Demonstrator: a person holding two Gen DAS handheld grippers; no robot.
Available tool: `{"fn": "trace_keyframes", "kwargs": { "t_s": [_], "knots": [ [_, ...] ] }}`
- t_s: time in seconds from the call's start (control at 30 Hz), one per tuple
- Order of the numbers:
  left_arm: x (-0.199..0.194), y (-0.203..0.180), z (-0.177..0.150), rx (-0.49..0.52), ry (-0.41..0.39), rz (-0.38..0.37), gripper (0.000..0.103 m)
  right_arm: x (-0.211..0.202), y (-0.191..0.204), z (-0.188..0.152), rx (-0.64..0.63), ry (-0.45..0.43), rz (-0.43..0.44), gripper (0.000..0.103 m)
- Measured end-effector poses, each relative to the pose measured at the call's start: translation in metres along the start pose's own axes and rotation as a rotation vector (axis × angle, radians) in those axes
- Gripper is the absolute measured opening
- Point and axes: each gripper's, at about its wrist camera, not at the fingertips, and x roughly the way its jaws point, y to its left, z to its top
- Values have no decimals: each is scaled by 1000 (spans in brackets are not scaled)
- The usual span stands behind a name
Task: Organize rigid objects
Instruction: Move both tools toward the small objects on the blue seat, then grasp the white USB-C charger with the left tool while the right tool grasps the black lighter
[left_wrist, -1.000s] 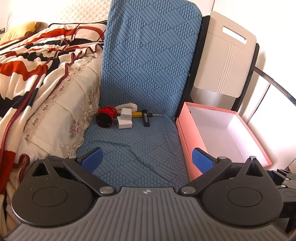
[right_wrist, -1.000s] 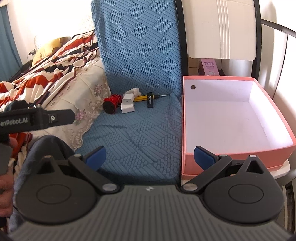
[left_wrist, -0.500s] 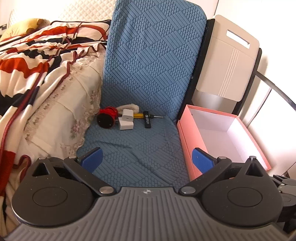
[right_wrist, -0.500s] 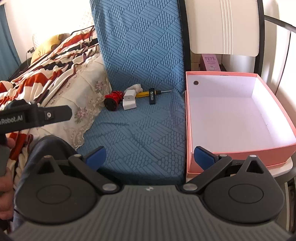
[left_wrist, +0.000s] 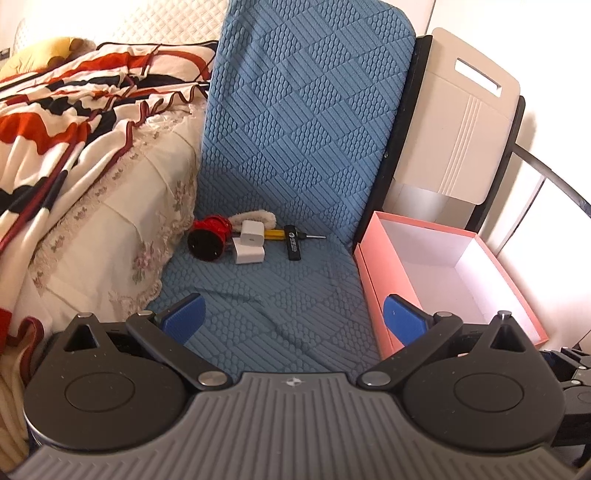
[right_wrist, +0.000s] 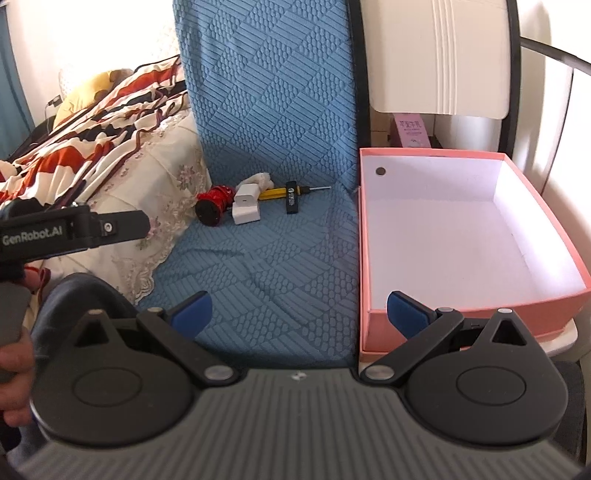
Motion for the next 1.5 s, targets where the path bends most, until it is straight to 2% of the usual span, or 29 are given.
{"fn": "trace_keyframes", "kwargs": {
  "t_s": [0.27,0.6,0.73,1.07,1.23,1.37,1.5],
  "knots": [
    [1,1,-6,29,12,12,103,5,0,-4,24,2,39,103],
    [11,6,-9,19,22,26,103,12,-1,-9,31,16,25,103],
    [27,7,-11,38,55,25,103,21,-4,-10,30,16,15,103],
    [78,23,-6,36,58,43,103,59,-7,-7,21,4,1,103],
    [112,32,-5,12,70,25,103,88,-7,-5,8,2,39,103],
    [131,33,1,14,39,38,103,111,-1,3,-42,-17,47,103],
    [147,37,13,-14,28,10,103,130,0,12,-54,-22,68,103]
  ]
}}
